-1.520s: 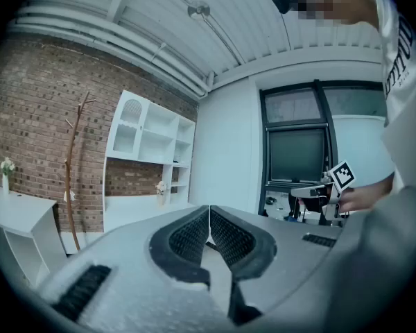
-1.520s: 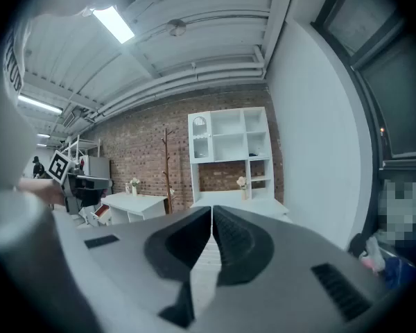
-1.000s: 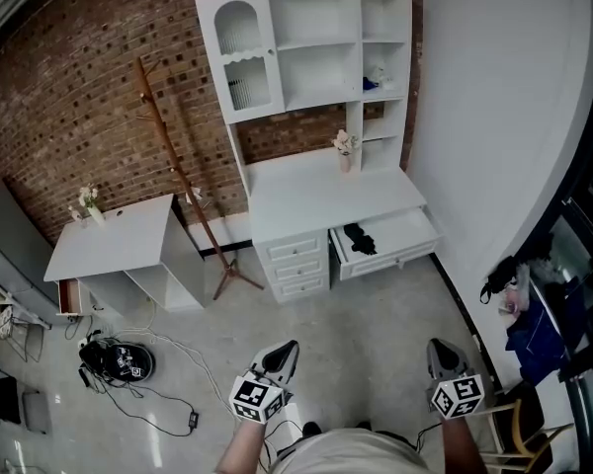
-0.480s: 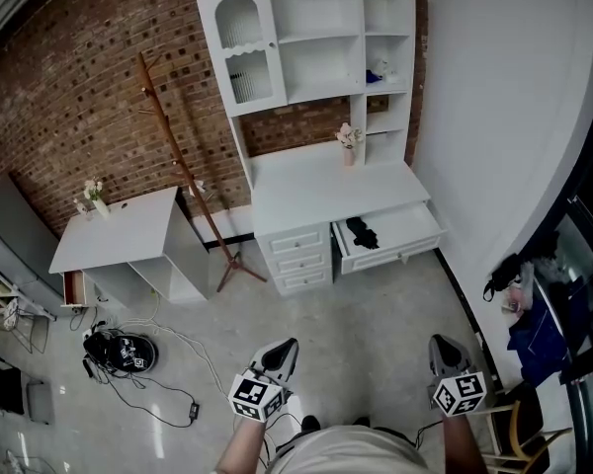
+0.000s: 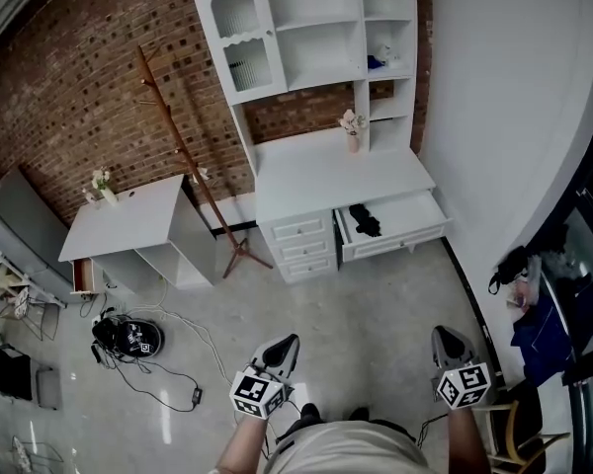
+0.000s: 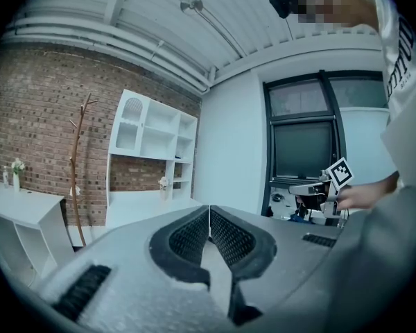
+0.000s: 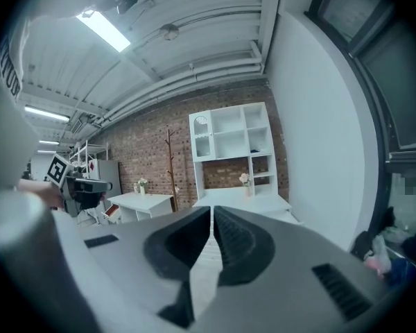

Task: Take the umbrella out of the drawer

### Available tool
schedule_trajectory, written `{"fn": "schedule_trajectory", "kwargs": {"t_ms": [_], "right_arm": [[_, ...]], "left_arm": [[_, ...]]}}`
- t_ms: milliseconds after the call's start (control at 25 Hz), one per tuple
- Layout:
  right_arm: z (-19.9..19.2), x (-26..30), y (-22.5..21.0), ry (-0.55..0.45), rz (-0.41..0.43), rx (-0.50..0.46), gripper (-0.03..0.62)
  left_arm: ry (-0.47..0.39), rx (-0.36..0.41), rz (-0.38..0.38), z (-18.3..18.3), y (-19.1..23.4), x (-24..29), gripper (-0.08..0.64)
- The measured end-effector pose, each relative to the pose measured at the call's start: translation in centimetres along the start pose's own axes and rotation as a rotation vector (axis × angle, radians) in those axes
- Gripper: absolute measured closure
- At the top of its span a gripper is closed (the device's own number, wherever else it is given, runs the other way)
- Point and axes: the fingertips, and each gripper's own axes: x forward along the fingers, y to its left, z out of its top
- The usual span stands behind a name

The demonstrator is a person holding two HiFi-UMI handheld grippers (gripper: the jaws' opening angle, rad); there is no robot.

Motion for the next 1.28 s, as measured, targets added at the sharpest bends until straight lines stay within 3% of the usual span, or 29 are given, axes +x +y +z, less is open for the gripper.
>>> {"fn": "schedule_trajectory", "kwargs": {"t_ms": [400,800,1280], "right_arm": [[0.3,-0.7,-2.2,-0.021,0.041,-0.014,0.558],[0.6,0.1,-3.2,-0.033,0.053,-0.020,0.558],[1.1,3.9,-2.0,-0.024,0.047,-0.038,0.558]], "left_arm": [[-0.010,-0.009,0.037,-0.3,-2.9,0.4,0.535],[-0.013,-0.003,0.046,-0.2,-2.8,1.9,0.535],[-0.014,-0.020,0.028,0.1,1.4,4.7,0.535]]}}
